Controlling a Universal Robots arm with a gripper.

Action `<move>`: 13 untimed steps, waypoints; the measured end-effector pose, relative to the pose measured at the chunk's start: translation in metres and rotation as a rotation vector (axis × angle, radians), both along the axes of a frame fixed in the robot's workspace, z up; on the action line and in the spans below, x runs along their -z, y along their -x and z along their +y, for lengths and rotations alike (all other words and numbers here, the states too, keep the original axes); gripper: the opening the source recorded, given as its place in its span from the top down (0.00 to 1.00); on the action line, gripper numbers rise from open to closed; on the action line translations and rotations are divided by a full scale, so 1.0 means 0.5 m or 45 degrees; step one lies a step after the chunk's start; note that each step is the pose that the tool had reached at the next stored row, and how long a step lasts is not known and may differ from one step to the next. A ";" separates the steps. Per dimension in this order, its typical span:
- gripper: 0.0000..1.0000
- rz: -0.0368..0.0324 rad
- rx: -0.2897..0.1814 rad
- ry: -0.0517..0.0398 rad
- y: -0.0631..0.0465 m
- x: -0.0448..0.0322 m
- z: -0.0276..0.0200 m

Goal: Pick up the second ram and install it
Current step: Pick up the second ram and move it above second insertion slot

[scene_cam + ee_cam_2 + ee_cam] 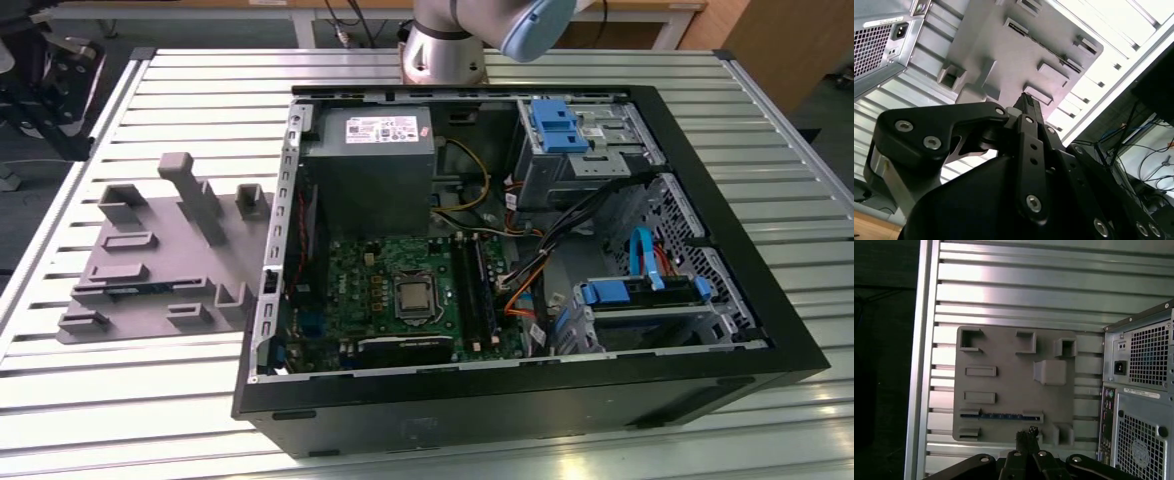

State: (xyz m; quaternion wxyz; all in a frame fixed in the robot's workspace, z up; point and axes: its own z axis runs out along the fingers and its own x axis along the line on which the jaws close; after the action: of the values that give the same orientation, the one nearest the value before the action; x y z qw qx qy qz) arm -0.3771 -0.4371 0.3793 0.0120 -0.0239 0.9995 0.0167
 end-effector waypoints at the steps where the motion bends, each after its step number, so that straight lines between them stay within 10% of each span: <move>1: 0.89 0.0000 -0.019 0.000 0.000 0.000 0.0000; 13: 0.89 -0.0001 -0.242 0.000 0.000 0.000 0.0000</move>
State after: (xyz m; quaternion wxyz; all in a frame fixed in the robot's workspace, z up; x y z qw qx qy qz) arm -0.3772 -0.4371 0.3793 0.0104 -0.1188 0.9927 0.0178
